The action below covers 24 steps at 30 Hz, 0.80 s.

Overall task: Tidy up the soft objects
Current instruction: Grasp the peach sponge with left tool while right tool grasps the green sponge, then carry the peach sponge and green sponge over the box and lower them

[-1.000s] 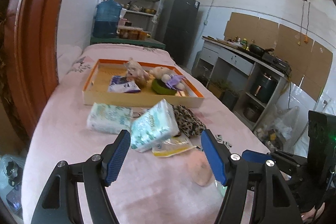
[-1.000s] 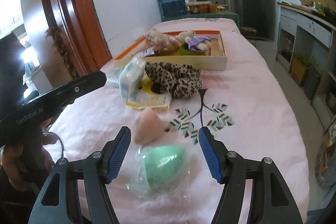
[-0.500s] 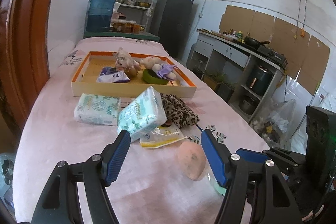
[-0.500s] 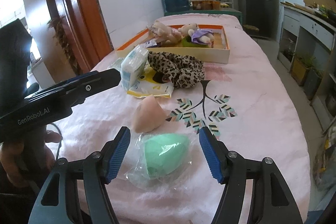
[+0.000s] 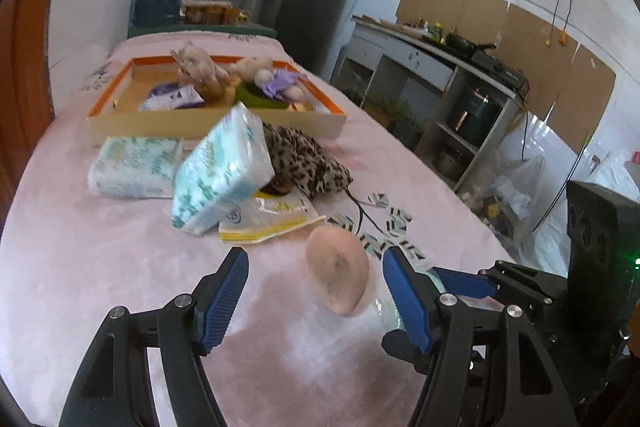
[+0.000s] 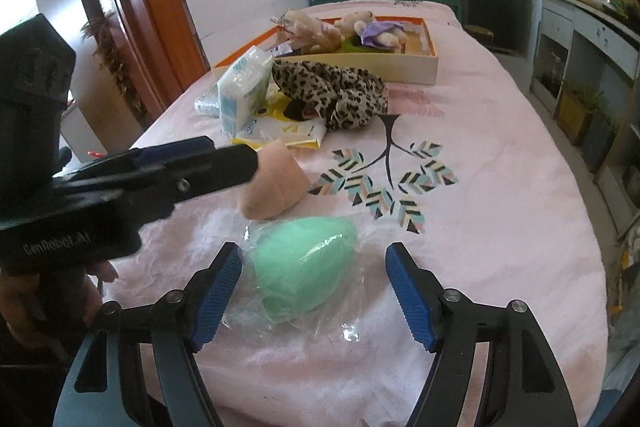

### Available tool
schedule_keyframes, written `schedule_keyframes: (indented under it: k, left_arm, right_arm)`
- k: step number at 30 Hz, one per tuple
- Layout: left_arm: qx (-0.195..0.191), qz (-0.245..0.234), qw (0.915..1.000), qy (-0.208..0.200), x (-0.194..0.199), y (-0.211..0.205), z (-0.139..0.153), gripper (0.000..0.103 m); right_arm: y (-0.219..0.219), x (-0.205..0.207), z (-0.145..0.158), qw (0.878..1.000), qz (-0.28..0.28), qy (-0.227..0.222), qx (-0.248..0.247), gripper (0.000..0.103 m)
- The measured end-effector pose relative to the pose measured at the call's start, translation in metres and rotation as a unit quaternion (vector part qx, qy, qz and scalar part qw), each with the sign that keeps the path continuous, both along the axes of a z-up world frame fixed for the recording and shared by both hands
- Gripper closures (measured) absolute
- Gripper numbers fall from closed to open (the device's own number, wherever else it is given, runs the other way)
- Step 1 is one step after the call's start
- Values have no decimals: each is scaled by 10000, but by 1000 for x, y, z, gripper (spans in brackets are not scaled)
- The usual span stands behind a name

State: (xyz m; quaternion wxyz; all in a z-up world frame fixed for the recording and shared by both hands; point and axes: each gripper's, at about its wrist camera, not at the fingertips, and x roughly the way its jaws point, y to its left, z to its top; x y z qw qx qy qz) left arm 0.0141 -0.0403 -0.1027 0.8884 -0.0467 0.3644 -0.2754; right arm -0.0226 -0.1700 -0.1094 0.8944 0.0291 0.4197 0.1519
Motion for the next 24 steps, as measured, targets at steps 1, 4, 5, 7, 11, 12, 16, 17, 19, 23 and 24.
schedule_keyframes:
  k: [1,4,5,7,11,12,16,17,19,23,24]
  left_arm:
    - [32,-9,10000,21,0,-2,-2,34]
    - [67,-52,9999,109,4,-8,-5,34]
    - [70,-69,9998,156,6,-11,-7,34]
    - [105,-90,9997,223,9,-13,-9,34]
    - [205,-126,9990,377,15,-20,-14,34]
    - [226,-140,9987,436,17,-21,-16,34]
    - [322,-120,9982,487,18,-26,-20,50]
    - [315,-104,9982,490,17,-25,-21,55]
    - [171,-151,9985,505,17,-23,-21,64]
    - [-64,-195,9984,519,15,-20,-21,64]
    - [-76,-197,9985,501,15,-19,-21,64]
  right_arm:
    - [0,0,-1,10000,7,12,-2,28]
    - [-1,0,-3,10000,29,29,15,27]
    - [-2,1,-3,10000,32,33,40,27]
    - [-4,0,-4,10000,26,32,89,30]
    - [-7,0,-4,9999,13,17,138,42]
    - [-6,0,-4,9999,19,17,136,43]
    - [-6,0,-4,9999,40,13,135,44]
    - [-6,0,-4,9999,36,20,156,44]
    - [-7,1,-5,9998,32,26,180,44]
    - [-7,0,-4,9998,34,27,189,44]
    - [-7,0,-4,9998,32,29,193,44]
